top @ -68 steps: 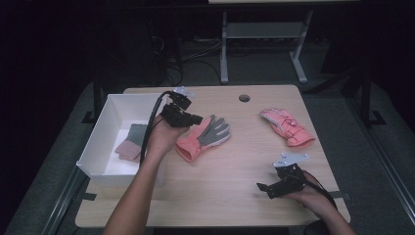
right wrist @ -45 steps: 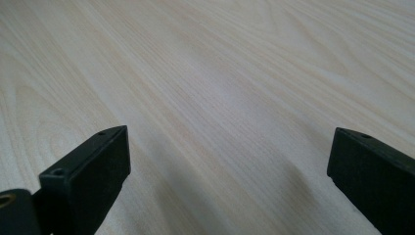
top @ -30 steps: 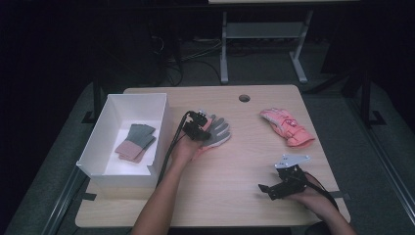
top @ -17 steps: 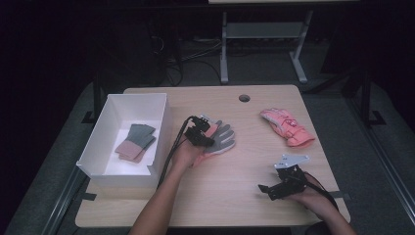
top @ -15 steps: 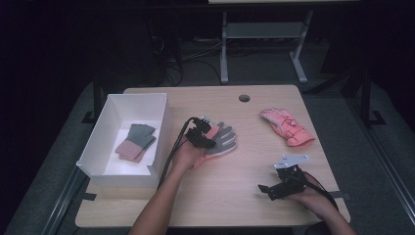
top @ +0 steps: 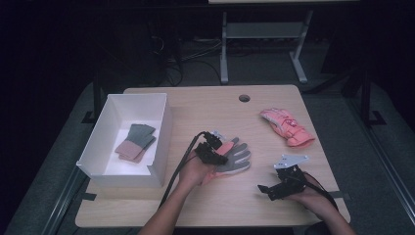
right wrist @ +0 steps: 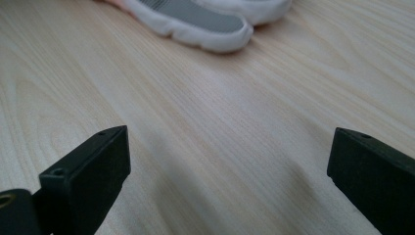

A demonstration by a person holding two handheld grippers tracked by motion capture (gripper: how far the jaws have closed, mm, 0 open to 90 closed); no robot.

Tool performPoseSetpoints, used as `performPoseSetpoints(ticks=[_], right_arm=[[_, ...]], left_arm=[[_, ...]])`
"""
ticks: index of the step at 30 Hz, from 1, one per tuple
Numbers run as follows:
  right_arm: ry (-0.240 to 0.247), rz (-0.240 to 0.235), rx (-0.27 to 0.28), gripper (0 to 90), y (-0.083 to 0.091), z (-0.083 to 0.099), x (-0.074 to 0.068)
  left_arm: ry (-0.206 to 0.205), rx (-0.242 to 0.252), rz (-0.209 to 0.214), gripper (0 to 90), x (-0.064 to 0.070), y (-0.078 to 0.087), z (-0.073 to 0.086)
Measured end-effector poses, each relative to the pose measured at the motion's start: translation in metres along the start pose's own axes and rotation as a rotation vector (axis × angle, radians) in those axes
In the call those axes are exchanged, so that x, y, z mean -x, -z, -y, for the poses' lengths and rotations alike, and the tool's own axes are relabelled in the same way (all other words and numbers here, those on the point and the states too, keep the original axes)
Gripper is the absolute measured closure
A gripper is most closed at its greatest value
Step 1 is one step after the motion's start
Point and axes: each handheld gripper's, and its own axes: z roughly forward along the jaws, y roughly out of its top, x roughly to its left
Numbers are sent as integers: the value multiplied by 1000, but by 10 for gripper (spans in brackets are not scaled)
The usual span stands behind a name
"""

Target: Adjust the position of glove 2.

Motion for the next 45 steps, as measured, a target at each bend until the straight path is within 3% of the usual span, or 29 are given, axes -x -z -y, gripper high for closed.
performPoseSetpoints(ticks=[5, 9, 12, 13, 14, 15, 17, 18, 23, 25, 27, 32, 35, 38, 45], right_arm=[[0, -1, 0, 20, 0, 0, 0], [-1, 1, 2, 19, 0, 0, 0], [-3, 1, 3, 19, 1, 1, 1], [-7, 2, 3, 20, 1, 1, 1], [-8, 3, 4, 20, 1, 1, 1], [-6, 3, 7, 19, 1, 1, 1], [-4, 2, 6, 20, 2, 1, 1], [-2, 3, 4, 19, 2, 1, 1], [-7, 5, -1, 20, 2, 2, 2], [-11, 6, 0, 20, 1, 2, 2], [-14, 11, 5, 19, 3, 3, 3], [-21, 23, 7, 20, 7, 7, 3], [-28, 27, 0, 19, 7, 7, 4], [-35, 32, -1, 20, 9, 11, 4], [-54, 60, -1, 19, 17, 19, 5]], left_arm=[[-23, 5, 33, 898, 21, -4, 5], [-31, 25, 34, 897, 23, 0, 5], [-26, 56, 27, 898, 20, 14, 0], [-30, 60, -8, 897, 14, 25, -3], [-30, 60, -8, 898, 14, 25, -3], [-31, 64, -47, 898, 4, 34, -3], [-12, 76, -65, 898, -1, 37, -2], [-7, 56, -96, 898, -11, 39, 3], [12, 31, -111, 898, -24, 39, 18], [22, 29, -105, 898, -25, 38, 23], [6, 4, -100, 898, -21, 39, 28], [-15, -2, -89, 898, -17, 43, 34], [-3, 5, -49, 897, -14, 44, 39], [-17, -7, -1, 898, -11, 46, 45], [-46, -14, 59, 897, 2, 41, 50]])
